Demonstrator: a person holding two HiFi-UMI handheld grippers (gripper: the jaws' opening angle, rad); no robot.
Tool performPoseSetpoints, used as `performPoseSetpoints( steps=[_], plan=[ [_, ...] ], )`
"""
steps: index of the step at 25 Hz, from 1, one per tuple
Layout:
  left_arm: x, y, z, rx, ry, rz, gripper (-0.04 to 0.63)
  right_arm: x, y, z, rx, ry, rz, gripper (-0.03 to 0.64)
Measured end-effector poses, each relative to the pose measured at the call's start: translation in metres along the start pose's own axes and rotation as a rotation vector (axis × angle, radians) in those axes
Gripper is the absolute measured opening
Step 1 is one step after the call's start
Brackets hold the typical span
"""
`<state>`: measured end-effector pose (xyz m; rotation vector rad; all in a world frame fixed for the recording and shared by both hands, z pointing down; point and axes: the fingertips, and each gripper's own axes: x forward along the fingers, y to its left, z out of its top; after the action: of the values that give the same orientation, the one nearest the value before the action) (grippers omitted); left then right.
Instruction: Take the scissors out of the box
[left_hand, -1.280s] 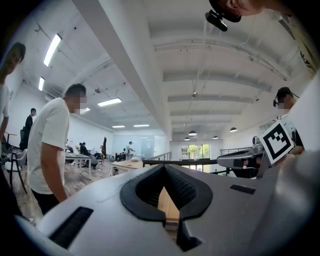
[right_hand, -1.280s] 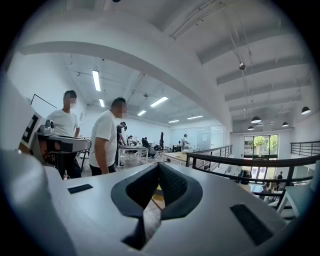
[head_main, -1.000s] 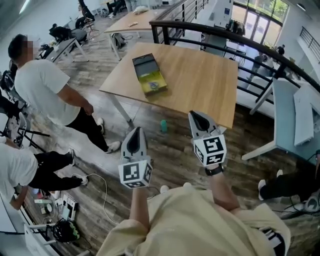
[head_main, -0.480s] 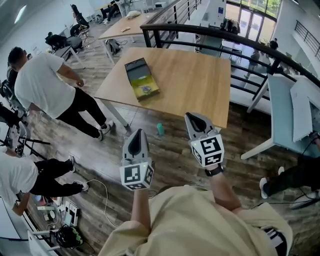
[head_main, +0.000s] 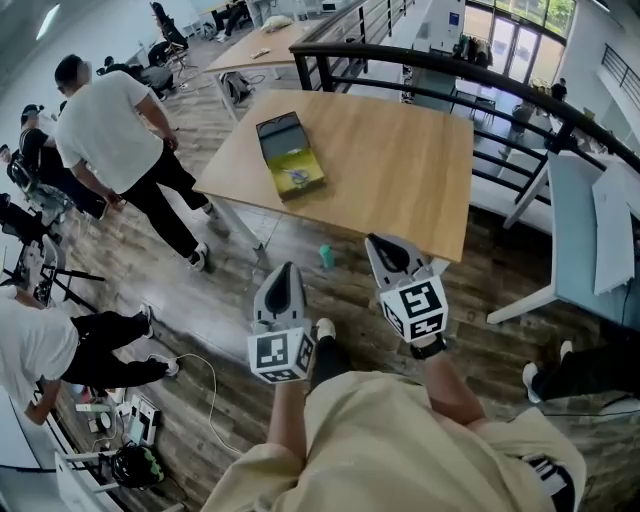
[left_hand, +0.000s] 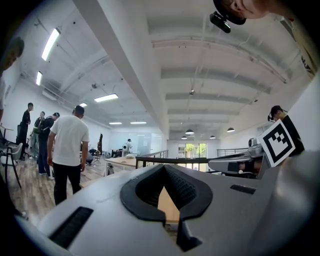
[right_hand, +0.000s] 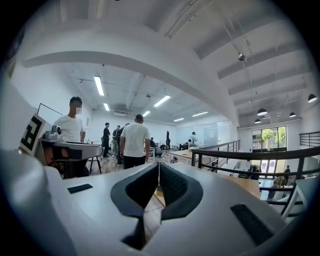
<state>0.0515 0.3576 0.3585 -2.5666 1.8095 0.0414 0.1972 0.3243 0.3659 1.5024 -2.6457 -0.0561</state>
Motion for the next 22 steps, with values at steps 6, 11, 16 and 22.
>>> performPoseSetpoints(
  steps=[6, 11, 16, 22],
  plan=[
    [0.047, 0.034, -0.020, -0.014, 0.023, -0.003, 0.009, 0.052, -0.017, -0.017, 0.002, 0.037, -0.007, 0.014],
    [0.094, 0.081, -0.015, -0.011, 0.021, 0.011, 0.009, 0.112, -0.043, -0.009, -0.003, 0.044, -0.035, 0.014],
    [0.146, 0.144, -0.012, 0.007, 0.022, 0.037, 0.009, 0.194, -0.058, 0.000, -0.033, 0.053, -0.037, 0.014],
    [0.202, 0.217, -0.008, 0.008, 0.023, 0.050, 0.009, 0.278, -0.080, 0.001, -0.047, 0.085, -0.075, 0.014]
  ],
)
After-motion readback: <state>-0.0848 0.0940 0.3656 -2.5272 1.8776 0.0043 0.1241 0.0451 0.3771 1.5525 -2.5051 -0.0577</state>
